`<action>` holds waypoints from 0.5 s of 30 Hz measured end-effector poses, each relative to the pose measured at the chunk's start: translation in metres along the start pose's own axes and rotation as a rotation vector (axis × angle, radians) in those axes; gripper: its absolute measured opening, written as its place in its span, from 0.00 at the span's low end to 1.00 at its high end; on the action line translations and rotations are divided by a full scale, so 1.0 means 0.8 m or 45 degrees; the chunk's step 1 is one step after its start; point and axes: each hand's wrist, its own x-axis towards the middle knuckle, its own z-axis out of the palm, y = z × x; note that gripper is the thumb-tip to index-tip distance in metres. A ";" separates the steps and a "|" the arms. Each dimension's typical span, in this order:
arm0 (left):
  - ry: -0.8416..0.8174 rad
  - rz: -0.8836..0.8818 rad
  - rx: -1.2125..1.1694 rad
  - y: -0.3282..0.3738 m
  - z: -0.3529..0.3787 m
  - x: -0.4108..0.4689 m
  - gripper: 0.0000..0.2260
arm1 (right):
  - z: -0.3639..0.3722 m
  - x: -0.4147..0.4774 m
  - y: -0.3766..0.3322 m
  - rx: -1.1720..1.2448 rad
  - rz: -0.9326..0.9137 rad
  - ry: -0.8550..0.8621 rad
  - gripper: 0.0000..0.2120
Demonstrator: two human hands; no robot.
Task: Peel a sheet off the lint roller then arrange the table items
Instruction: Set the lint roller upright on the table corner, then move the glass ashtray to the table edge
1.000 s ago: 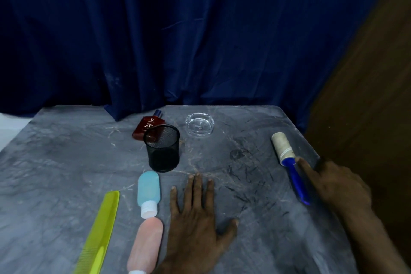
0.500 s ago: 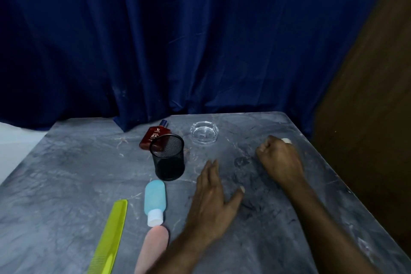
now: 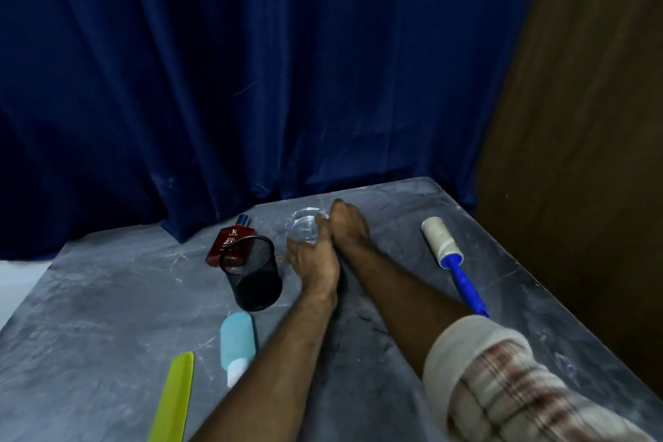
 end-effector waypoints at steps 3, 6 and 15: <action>0.044 -0.020 0.053 0.007 -0.002 0.011 0.36 | 0.006 0.010 -0.001 -0.043 0.027 -0.016 0.18; 0.042 -0.007 0.074 0.016 -0.003 0.010 0.31 | 0.007 0.017 0.003 -0.006 0.062 -0.004 0.18; -0.084 -0.020 -0.068 0.018 -0.003 -0.004 0.25 | -0.003 0.012 0.025 0.141 0.082 0.177 0.17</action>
